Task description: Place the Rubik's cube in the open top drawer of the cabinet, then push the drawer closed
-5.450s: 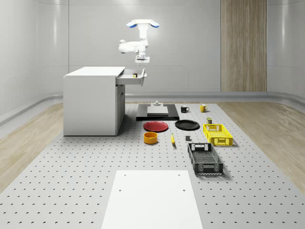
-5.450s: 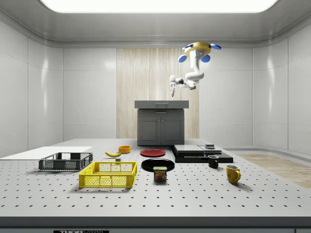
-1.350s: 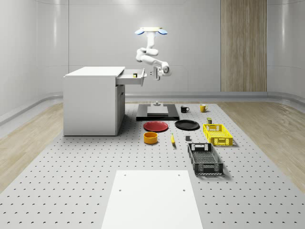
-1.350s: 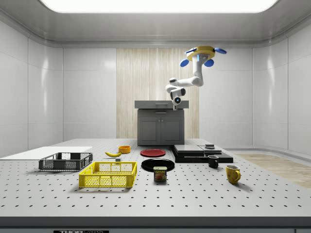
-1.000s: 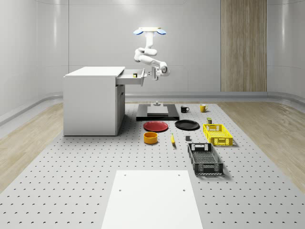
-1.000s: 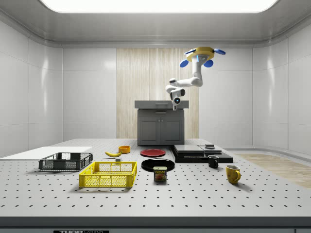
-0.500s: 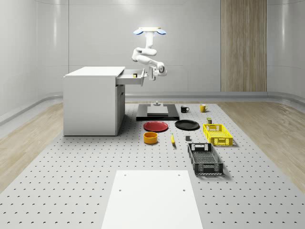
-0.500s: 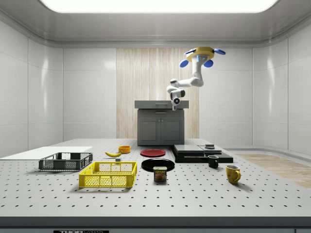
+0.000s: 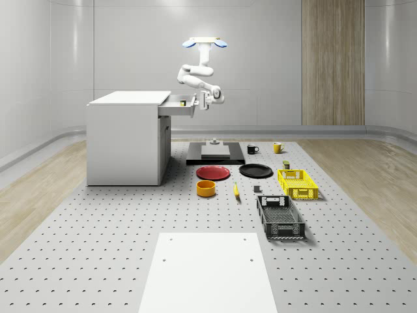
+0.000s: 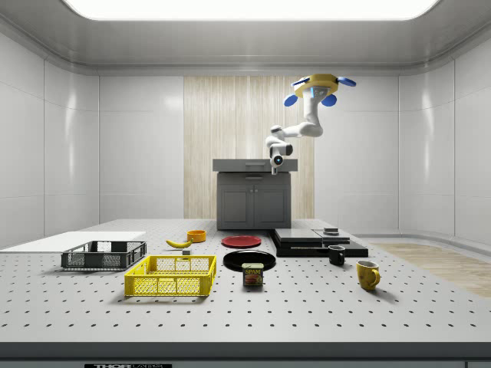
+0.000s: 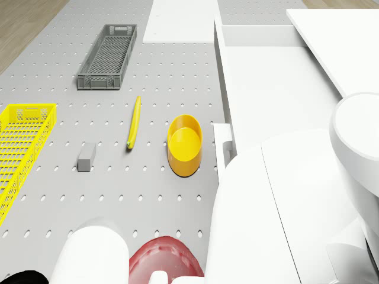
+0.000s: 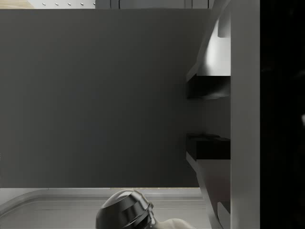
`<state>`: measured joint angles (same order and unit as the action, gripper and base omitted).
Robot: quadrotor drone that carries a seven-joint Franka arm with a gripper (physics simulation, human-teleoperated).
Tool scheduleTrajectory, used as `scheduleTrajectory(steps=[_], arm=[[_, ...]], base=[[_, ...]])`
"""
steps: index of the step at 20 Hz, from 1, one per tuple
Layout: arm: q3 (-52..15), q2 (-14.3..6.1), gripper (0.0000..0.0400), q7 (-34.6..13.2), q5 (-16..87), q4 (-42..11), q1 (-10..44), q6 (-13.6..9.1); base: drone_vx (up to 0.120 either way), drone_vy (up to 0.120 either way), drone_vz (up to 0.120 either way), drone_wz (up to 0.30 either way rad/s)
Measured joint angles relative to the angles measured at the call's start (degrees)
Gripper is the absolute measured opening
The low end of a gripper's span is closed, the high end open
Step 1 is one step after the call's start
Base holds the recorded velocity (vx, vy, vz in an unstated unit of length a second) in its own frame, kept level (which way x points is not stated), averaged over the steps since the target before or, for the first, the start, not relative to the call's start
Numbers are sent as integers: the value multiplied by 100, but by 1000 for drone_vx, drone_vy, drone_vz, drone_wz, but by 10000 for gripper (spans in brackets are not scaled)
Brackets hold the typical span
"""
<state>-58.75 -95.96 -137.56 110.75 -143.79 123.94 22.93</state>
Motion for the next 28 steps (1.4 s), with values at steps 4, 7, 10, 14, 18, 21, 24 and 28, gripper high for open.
scheduleTrajectory(steps=[4, 7, 10, 14, 18, 21, 24, 28], arm=[[98, -43, 105, 355, 559, -213, -389, 3], [257, -71, 105, 258, 805, -387, -620, 31], [305, -99, 105, 882, 1451, -518, -975, 41], [523, -128, 105, 986, 1953, -692, -1302, 102], [737, -153, 105, 1101, 2485, -830, -1619, 168], [740, -160, 105, 1802, 3084, -851, -1888, 228], [765, -170, 105, 2459, 3741, -892, -2213, 324], [835, -183, 105, 3200, 4576, -920, -2654, 525]], base=[[0, 0, 0, 0], [0, 0, 0, 0], [0, 0, 0, 0], [0, 0, 0, 0], [0, 0, 0, 0], [0, 0, 0, 0], [0, 0, 0, 0], [0, 0, 0, 0]])
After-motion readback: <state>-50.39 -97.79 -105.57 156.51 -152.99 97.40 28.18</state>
